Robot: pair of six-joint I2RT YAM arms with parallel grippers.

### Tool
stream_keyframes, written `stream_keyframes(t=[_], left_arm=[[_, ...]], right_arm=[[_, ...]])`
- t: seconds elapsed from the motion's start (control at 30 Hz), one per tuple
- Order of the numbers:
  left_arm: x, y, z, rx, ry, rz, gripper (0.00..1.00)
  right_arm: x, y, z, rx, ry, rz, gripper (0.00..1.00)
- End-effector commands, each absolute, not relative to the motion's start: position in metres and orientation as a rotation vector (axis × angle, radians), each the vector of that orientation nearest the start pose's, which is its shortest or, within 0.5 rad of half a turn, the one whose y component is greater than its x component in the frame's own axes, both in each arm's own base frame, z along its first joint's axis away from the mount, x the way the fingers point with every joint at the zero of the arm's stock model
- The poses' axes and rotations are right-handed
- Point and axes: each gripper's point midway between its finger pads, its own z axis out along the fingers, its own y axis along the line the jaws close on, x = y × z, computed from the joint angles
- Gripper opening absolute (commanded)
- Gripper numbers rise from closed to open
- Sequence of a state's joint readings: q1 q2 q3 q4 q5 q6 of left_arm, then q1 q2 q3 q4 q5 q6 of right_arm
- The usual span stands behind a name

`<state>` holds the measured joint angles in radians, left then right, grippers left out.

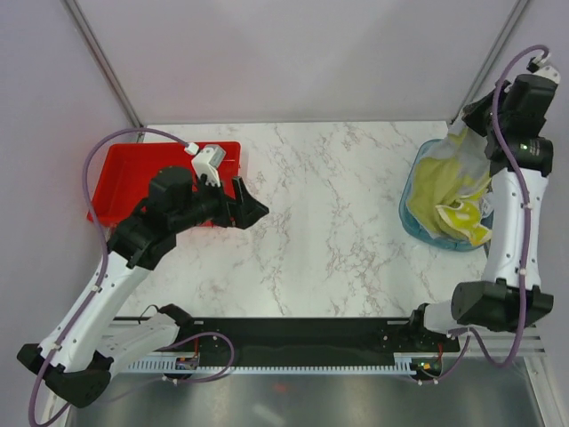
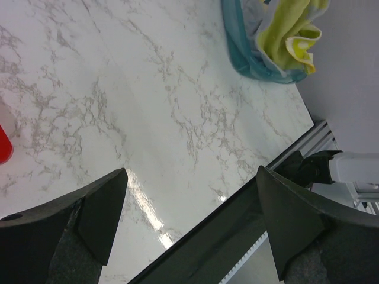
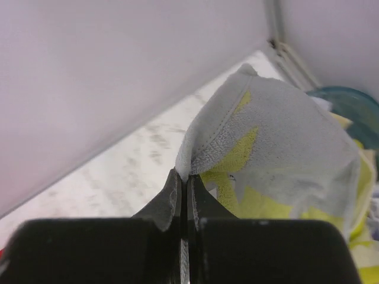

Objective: Fold and stack the towels
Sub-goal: Grab crumpled towel, then move the towel to the center of the board

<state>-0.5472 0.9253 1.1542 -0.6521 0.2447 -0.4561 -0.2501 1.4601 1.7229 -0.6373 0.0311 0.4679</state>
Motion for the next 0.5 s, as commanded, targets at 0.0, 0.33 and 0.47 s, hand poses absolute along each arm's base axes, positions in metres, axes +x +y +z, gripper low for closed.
stream_keyframes(t=[0.0, 0.33, 0.47], left_arm=[[0.224, -0.202, 0.351, 0.261, 1.949, -0.875, 0.97], [0.220, -0.196, 0.379, 0.232, 1.901, -0.878, 0.97], [0.218, -0.197, 0.347, 0.200, 1.983, -0.885, 0.97]], right_arm=[[0.385, -0.025, 0.440, 0.509, 1.743, 0.455, 0.00], [0.323, 0.183, 0.469, 0.170, 1.680, 1.099, 0.00], [0.315, 0.231, 0.381, 0.206, 1.853, 1.090, 0.00]])
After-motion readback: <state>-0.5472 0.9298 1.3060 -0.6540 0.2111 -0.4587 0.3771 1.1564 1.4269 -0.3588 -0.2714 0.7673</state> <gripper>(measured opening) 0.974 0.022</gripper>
